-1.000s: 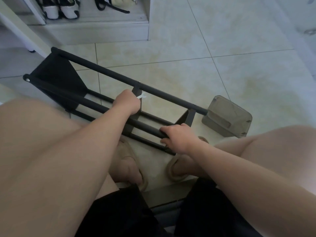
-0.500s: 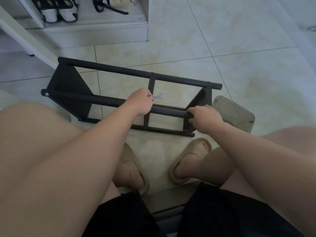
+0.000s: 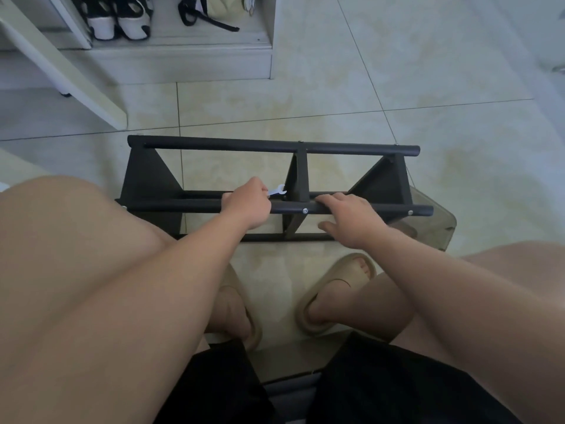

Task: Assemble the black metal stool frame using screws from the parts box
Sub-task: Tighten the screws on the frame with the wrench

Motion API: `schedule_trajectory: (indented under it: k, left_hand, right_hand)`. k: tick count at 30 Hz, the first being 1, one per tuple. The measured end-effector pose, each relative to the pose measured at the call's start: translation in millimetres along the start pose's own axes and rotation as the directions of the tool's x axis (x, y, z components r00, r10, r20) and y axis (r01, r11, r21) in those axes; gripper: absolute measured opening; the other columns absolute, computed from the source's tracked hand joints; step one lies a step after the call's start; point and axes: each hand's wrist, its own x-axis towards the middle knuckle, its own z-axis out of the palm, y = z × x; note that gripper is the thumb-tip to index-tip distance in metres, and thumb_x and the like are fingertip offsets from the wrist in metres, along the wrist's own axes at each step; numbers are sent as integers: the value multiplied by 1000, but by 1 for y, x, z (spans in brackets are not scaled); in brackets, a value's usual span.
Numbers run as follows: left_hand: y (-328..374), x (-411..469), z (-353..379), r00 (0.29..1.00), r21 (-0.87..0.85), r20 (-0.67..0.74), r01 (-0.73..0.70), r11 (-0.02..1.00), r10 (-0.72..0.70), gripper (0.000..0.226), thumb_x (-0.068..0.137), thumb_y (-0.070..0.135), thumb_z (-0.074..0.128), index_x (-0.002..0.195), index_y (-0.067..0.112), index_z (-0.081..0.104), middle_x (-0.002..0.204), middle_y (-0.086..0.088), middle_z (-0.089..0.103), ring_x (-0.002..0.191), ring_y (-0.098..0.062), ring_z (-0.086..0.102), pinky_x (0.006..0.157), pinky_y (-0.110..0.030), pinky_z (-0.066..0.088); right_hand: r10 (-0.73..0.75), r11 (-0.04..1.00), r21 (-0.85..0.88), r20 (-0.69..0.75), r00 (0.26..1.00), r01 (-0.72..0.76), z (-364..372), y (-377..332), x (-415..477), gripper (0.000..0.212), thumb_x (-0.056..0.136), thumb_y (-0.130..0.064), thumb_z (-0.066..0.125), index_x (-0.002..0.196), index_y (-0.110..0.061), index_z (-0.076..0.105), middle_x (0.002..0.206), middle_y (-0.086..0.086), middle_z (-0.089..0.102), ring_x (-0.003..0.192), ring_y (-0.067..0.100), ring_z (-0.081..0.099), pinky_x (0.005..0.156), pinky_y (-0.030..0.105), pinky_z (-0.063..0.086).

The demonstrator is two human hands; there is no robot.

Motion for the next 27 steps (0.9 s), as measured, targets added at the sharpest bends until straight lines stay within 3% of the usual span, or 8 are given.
schedule_trajectory:
  k: [6, 9, 11, 13, 16, 19, 23, 27]
  left_hand:
    - [-1, -13, 9, 999, 9, 38, 15, 1000, -15, 12, 103, 16, 36, 107, 22, 45, 97, 2, 57, 93, -25, 51, 86, -37, 28]
    - [0, -16, 9, 996, 4, 82, 27, 1000, -27, 12, 102, 17, 39, 109, 18, 49, 92, -2, 57, 86, -26, 51, 80, -37, 36]
    - [1, -16, 7, 995, -2, 94, 35, 999, -35, 15, 101, 15, 40, 110, 15, 51, 87, -3, 56, 83, -26, 51, 74, -36, 38]
    - [3, -16, 5, 994, -4, 95, 52, 999, -51, 17, 99, 13, 40, 110, 13, 54, 92, -5, 59, 84, -27, 53, 75, -37, 40]
    - [6, -12, 2, 992, 3, 100, 78, 997, -78, 19, 97, 12, 41, 111, 12, 55, 99, -8, 62, 86, -28, 55, 76, -36, 42]
    - [6, -8, 3, 986, 43, 125, 102, 994, -106, 22, 95, 13, 41, 110, 14, 57, 92, -5, 61, 80, -25, 55, 67, -33, 41]
    - [7, -2, 3, 975, 119, 170, 126, 985, -145, 21, 90, 13, 41, 97, 16, 60, 81, -3, 60, 68, -20, 51, 59, -31, 34]
    - [8, 4, 1, 946, 155, 273, 137, 978, -176, 12, 81, 8, 47, 78, 14, 57, 77, -5, 62, 68, -23, 53, 61, -31, 37]
  right_hand:
    - [102, 993, 54, 99, 990, -108, -4, -5, -8, 26, 97, -40, 61, 119, -27, 61, 116, -1, 66, 97, 23, 57, 79, 37, 46]
    - [117, 990, 57, 184, 976, -129, -6, -5, -8, 32, 92, -45, 67, 117, -25, 62, 114, 0, 66, 97, 22, 59, 85, 41, 53]
    - [109, 984, 124, 174, 979, -131, -6, -4, -6, 56, 85, -55, 72, 128, -24, 55, 123, -1, 61, 108, 23, 59, 93, 44, 52]
    - [54, 985, 160, 76, 996, -66, -6, -3, -2, 84, 77, -63, 75, 143, -24, 41, 140, 1, 49, 127, 26, 48, 104, 46, 45]
    - [-49, 996, 66, -34, 998, 51, -4, -2, 9, 115, 71, -76, 71, 159, -28, 15, 166, 3, 15, 152, 30, 12, 121, 49, 19]
    - [-90, 994, -60, -6, 996, 90, -1, 2, 24, 131, 63, -94, 52, 161, -30, -7, 168, 0, -18, 154, 28, -20, 123, 54, -3]
    - [-161, 969, -194, -19, 987, 154, 2, 11, 38, 138, 53, -107, 24, 160, -30, -16, 165, 5, -28, 151, 32, -29, 122, 58, -13]
    - [-212, 964, -172, -32, 977, 204, 10, 15, 43, 135, 56, -106, 23, 157, -29, -23, 163, 7, -33, 149, 29, -34, 122, 58, -12]
